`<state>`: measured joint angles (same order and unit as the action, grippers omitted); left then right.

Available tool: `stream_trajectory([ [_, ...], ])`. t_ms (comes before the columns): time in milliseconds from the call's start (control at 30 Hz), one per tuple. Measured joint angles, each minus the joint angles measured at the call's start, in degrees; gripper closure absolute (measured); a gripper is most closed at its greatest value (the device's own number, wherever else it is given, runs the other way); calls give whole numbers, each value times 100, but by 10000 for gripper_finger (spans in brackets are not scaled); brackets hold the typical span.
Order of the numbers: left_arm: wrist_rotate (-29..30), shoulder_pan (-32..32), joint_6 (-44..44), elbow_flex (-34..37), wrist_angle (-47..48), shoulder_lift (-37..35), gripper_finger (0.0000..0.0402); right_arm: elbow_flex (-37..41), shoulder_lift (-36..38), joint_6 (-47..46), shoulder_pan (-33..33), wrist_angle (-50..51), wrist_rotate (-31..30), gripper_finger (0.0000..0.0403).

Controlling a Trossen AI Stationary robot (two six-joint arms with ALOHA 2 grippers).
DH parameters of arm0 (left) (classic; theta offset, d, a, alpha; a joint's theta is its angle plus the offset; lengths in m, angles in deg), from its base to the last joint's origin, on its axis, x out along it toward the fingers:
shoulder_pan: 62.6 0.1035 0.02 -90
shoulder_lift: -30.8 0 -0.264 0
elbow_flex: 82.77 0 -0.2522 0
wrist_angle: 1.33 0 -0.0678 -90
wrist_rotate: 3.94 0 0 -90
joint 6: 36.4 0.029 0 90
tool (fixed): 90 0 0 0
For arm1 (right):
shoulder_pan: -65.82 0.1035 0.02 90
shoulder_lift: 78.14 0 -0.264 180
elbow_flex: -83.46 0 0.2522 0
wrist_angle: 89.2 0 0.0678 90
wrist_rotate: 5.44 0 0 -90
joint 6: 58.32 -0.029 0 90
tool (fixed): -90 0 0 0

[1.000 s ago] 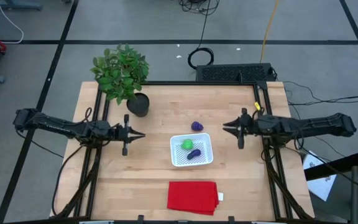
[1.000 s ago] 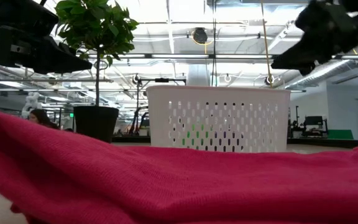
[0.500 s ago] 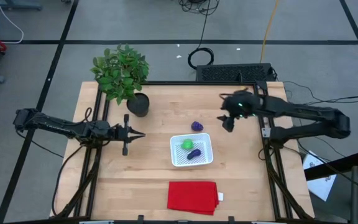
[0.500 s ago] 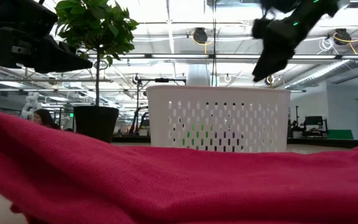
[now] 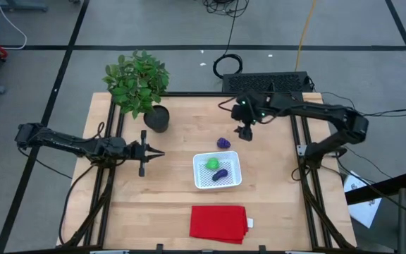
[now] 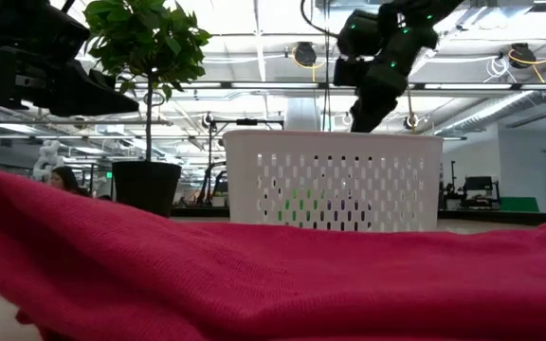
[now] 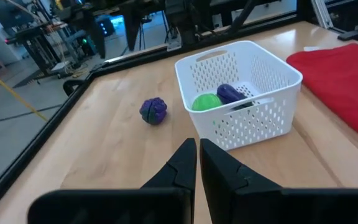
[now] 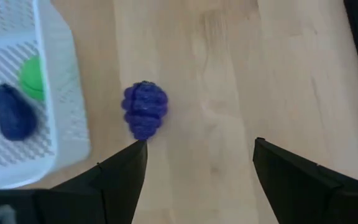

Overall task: Pick and placing Produce into tupperware
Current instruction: Put the violet grape into the white bin

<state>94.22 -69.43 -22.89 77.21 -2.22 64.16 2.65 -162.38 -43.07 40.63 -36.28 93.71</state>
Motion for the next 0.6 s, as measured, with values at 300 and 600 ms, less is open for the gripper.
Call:
stream_trajectory([
  [300,4,0,-73,0,-41,-2,376,-196,-617,1502,-143,232,11,119],
  [600,-9,0,-376,0,304,0,376,-198,-787,2705,-20,-160,153,119],
])
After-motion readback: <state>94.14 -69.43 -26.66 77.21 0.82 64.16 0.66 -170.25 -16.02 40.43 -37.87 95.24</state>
